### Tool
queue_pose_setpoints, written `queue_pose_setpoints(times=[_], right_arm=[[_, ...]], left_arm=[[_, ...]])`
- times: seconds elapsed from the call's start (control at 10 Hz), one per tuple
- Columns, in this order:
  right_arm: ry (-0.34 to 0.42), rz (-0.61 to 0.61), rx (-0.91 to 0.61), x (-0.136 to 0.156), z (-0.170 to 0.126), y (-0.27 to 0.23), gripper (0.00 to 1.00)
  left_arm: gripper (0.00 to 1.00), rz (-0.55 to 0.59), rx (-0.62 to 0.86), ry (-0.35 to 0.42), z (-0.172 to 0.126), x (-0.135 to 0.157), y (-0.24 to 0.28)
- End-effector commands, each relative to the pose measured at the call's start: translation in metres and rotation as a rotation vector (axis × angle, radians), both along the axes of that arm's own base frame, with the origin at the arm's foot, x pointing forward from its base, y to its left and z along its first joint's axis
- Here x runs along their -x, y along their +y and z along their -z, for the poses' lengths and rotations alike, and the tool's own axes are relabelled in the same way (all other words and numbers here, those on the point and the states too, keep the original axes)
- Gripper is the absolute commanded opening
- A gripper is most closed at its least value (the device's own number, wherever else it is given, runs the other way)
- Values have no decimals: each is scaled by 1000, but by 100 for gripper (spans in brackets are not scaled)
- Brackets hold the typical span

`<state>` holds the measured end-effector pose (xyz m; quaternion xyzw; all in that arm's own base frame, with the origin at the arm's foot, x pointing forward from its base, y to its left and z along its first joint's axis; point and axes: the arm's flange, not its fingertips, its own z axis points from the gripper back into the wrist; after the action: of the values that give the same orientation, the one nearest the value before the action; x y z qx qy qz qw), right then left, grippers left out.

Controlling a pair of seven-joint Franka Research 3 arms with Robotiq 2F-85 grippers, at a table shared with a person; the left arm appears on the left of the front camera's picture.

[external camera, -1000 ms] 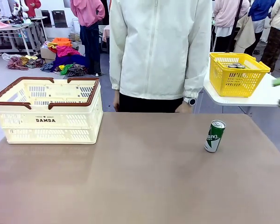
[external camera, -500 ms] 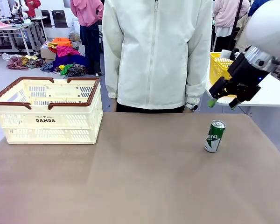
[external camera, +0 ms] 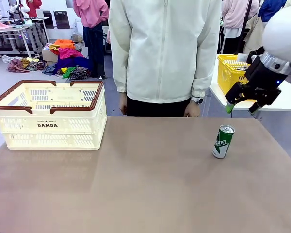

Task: Place the drinks into the Shopping basket.
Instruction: Pick up one drink and place it into the Shopping basket.

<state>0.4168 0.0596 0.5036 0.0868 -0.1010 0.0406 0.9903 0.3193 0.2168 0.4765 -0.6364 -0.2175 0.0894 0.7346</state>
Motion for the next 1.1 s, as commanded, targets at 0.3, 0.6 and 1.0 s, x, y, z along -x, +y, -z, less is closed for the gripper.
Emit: queue_pose_setpoints(times=[0.3, 0.6, 1.0], right_arm=[[157, 134, 113, -57, 50, 13, 100], [223, 143, 90, -74, 90, 19, 100], [275, 137, 97, -78, 113, 28, 100]], left_arm=[[100, 1, 21, 4, -4, 2, 0], [100, 1, 21, 4, -4, 2, 0], [100, 1, 21, 4, -4, 2, 0]])
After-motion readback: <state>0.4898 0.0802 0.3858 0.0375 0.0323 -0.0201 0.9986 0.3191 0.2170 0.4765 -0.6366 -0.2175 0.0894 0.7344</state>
